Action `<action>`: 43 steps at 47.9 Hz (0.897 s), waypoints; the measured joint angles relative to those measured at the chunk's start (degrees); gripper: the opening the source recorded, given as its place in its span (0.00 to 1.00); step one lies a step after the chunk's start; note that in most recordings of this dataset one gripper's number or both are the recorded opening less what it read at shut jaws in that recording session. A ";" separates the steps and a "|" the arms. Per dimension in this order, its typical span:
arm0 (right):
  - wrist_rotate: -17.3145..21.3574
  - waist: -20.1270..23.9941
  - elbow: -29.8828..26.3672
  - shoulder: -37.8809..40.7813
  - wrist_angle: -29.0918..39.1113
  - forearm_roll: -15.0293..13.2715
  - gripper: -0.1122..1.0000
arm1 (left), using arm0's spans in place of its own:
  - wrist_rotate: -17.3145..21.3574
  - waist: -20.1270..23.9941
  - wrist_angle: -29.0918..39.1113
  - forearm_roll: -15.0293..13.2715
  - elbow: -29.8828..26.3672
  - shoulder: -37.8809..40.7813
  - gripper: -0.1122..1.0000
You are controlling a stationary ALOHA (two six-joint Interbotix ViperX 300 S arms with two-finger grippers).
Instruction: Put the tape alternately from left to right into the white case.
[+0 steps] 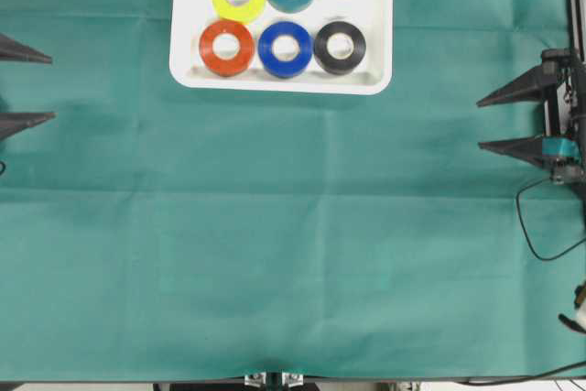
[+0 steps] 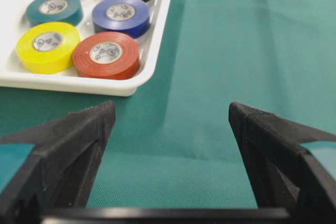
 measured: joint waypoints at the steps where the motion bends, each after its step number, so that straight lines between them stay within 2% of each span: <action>1: 0.00 0.00 0.00 0.00 0.00 0.09 0.81 | 0.09 0.09 0.00 0.00 0.00 0.00 0.65; 25: -0.35 0.00 -0.09 -0.09 -0.79 -0.26 0.81 | 0.09 0.09 0.00 0.00 0.00 0.00 0.65; 43: -0.62 -0.18 -0.09 -0.53 -3.08 -2.46 0.81 | 0.00 0.00 0.00 0.09 0.00 0.00 0.65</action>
